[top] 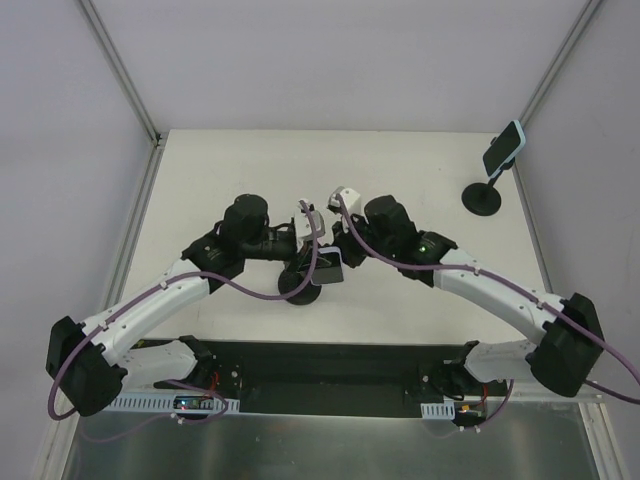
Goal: Place the phone on the phone stand
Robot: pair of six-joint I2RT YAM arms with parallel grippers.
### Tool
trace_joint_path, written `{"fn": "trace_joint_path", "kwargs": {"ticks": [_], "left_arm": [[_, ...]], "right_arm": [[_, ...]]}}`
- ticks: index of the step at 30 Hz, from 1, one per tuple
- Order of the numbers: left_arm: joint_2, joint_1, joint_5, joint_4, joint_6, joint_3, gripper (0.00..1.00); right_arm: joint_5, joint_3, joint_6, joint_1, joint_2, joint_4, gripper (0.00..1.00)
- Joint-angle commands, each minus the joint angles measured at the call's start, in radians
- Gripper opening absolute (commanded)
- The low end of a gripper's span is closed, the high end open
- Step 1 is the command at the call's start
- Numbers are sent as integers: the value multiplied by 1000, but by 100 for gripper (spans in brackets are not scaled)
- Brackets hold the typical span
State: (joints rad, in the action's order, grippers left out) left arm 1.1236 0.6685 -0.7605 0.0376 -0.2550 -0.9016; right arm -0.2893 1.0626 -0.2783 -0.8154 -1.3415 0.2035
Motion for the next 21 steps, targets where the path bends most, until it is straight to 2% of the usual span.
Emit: {"fn": "trace_joint_path", "kwargs": {"ticks": [1, 3, 4, 5, 6, 8, 9, 13, 17, 18, 21], "left_arm": [[-96, 47, 566, 30, 19, 13, 0], [-88, 112, 848, 48, -19, 20, 0], [-58, 141, 944, 53, -53, 18, 0], [-36, 190, 1119, 57, -67, 13, 0], [-16, 200, 1191, 61, -70, -2, 0], [15, 201, 1266, 68, -3, -20, 0], [16, 201, 1283, 71, 20, -28, 0], [10, 198, 1239, 79, 160, -42, 0], [19, 162, 1166, 85, 218, -36, 0], [21, 148, 1129, 85, 226, -34, 0], [48, 138, 1098, 96, 218, -54, 0]], "right_arm": [[687, -148, 212, -72, 178, -76, 0], [963, -187, 264, -168, 212, -89, 0], [1030, -184, 334, -194, 212, -79, 0], [1088, -175, 373, -249, 202, -64, 1], [1209, -155, 396, -284, 194, -44, 0], [1323, -138, 433, -383, 173, -41, 0], [1402, -130, 433, -413, 166, -61, 0], [1464, -176, 433, -481, 174, -168, 0], [1402, -239, 482, -479, 234, -272, 0], [1333, -257, 475, -472, 240, -333, 0], [1340, -277, 415, -492, 234, -400, 0]]}}
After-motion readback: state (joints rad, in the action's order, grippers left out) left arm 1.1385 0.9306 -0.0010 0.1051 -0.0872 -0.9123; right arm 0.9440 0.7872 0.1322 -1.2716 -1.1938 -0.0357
